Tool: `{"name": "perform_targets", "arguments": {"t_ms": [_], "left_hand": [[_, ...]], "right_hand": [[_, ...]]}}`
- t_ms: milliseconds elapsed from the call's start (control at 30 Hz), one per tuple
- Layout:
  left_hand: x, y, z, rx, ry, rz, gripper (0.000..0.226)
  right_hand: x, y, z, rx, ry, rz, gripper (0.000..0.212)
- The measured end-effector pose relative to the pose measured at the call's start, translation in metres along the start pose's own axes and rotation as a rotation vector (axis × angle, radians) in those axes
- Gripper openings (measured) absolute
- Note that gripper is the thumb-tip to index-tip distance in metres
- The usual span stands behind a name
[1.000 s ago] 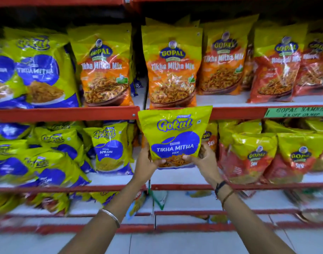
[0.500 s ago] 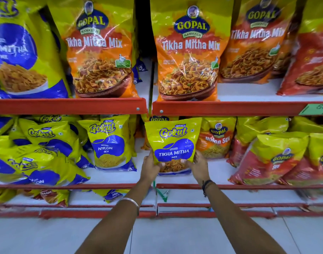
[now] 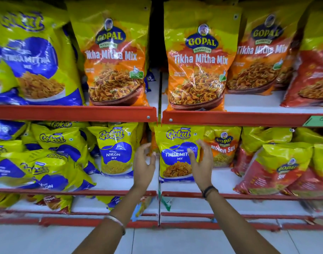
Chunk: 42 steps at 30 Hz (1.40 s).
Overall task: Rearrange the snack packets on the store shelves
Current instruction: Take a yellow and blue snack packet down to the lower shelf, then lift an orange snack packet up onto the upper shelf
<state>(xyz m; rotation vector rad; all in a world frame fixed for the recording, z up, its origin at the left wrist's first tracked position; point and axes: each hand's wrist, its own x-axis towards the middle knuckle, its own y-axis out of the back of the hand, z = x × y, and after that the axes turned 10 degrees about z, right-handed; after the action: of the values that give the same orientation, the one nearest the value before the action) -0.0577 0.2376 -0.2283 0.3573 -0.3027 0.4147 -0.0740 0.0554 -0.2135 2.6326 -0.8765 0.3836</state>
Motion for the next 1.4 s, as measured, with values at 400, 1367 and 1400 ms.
{"name": "perform_targets", "arguments": {"t_ms": [400,1367,1400], "left_hand": [[0.189,0.116,0.113,-0.024,-0.337,0.244,0.063],[0.073,0.095,0.146,-0.428,-0.063,0.08,0.049],[0.064,0.09,0.147,-0.412,-0.055,0.064,0.049]], "right_hand": [[0.075,-0.09,-0.21,0.232,0.222,-0.282,0.066],[0.054,0.008,-0.173,0.436,0.176,-0.191,0.035],[0.052,0.016,-0.162,0.44,0.156,-0.19,0.034]]}}
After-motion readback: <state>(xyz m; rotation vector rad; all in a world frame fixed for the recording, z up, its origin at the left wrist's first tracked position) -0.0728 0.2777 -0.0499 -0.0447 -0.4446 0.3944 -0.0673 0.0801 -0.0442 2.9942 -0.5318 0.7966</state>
